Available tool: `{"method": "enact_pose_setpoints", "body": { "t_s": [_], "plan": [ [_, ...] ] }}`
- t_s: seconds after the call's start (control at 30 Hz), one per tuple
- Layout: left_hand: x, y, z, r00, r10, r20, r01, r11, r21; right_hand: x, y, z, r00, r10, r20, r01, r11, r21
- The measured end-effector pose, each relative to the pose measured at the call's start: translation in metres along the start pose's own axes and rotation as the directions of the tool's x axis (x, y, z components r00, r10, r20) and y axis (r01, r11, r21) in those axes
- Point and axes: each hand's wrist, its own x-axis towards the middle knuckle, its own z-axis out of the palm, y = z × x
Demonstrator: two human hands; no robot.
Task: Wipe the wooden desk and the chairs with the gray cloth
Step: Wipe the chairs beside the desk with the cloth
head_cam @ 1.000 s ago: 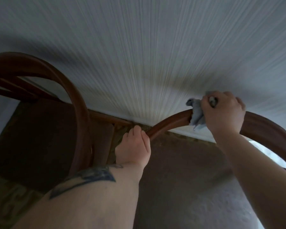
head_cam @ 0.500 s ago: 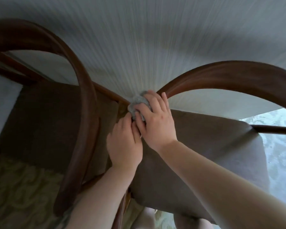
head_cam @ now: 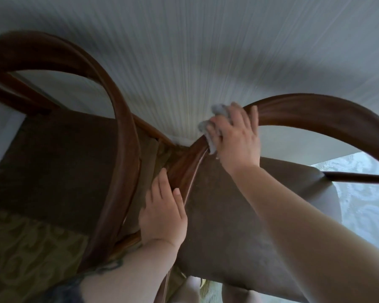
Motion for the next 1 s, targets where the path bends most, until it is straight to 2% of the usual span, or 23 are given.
{"method": "enact_pose_setpoints", "body": {
  "t_s": [0.03,0.07,0.1,0.13,0.17,0.23,0.3,0.33,0.4,0.43,0.47,0.5,0.6,0.63,0.67,0.77,0.83,0.9,0.93,1.0],
  "plan": [
    [0.001,0.001,0.000,1.000,-0.002,0.005,0.002,1.000,0.006,0.006,0.002,-0.002,0.986,0.156,-0.063,-0.156,0.988,0.009],
    [0.001,0.002,0.001,1.000,-0.003,0.009,0.002,1.000,0.011,0.008,-0.004,-0.004,0.966,0.244,-0.084,-0.245,0.970,-0.002],
    [0.002,0.002,0.002,1.000,-0.002,0.010,0.001,1.000,0.016,0.005,-0.016,-0.003,0.969,0.239,-0.067,-0.241,0.970,-0.027],
    [0.001,0.002,0.002,1.000,0.004,0.007,-0.004,1.000,0.024,-0.003,-0.030,0.001,0.989,0.149,-0.018,-0.150,0.988,-0.038],
    [0.001,0.000,0.003,1.000,0.011,0.003,-0.011,0.999,0.030,-0.014,-0.045,0.005,0.999,-0.003,0.044,0.005,1.000,-0.026],
    [0.001,-0.001,0.005,1.000,0.022,0.002,-0.022,0.999,0.038,-0.035,-0.060,0.005,0.949,-0.263,0.174,0.265,0.964,0.011],
    [0.001,-0.001,0.006,1.000,0.017,0.005,-0.017,0.999,0.031,-0.031,-0.044,0.004,0.921,-0.337,0.198,0.348,0.937,-0.023],
    [0.001,-0.001,0.006,1.000,0.016,0.007,-0.016,1.000,0.022,-0.024,-0.032,0.003,0.945,-0.287,0.158,0.297,0.954,-0.048],
    [0.000,-0.001,0.006,1.000,0.020,0.004,-0.020,1.000,0.007,-0.008,-0.014,-0.001,0.999,-0.047,0.020,0.048,0.997,-0.052],
    [0.000,-0.001,0.006,1.000,0.027,-0.008,-0.027,1.000,0.006,-0.003,-0.012,-0.001,0.998,0.058,-0.023,-0.059,0.997,-0.048],
    [0.000,-0.002,0.006,0.999,0.033,-0.019,-0.033,0.999,0.006,-0.002,-0.016,0.000,0.995,0.096,-0.024,-0.098,0.993,-0.060],
    [0.000,-0.002,0.006,0.999,0.045,-0.026,-0.045,0.999,0.006,-0.003,-0.022,0.004,0.998,0.059,0.012,-0.058,0.996,-0.071],
    [-0.002,-0.007,0.007,0.989,0.142,-0.033,-0.141,0.989,0.040,-0.004,-0.023,0.002,0.958,-0.241,0.155,0.249,0.968,-0.036],
    [-0.002,-0.007,0.007,0.983,0.179,-0.037,-0.177,0.983,0.054,0.001,-0.013,-0.004,0.942,-0.286,0.175,0.301,0.952,-0.066],
    [-0.002,-0.008,0.006,0.977,0.207,-0.040,-0.205,0.977,0.065,0.009,0.000,-0.010,0.947,-0.271,0.173,0.291,0.952,-0.098],
    [-0.002,-0.005,0.004,0.975,0.217,-0.051,-0.216,0.976,0.035,0.033,0.042,-0.030,0.995,0.003,0.097,0.011,0.989,-0.145],
    [0.001,0.006,-0.001,0.987,0.142,-0.070,-0.145,0.988,-0.043,0.041,0.070,-0.047,0.984,0.162,0.070,-0.148,0.974,-0.171],
    [0.017,0.029,-0.009,0.998,0.035,-0.061,-0.046,0.982,-0.184,0.043,0.102,-0.061,0.943,0.330,0.033,-0.320,0.931,-0.174],
    [0.028,0.045,-0.012,0.998,0.026,-0.056,-0.039,0.968,-0.247,0.040,0.119,-0.067,0.909,0.417,-0.003,-0.413,0.898,-0.154],
    [0.054,0.080,-0.015,0.992,0.119,-0.048,-0.129,0.939,-0.319,0.026,0.154,-0.074,0.824,0.561,-0.084,-0.567,0.816,-0.113]
  ]
}}
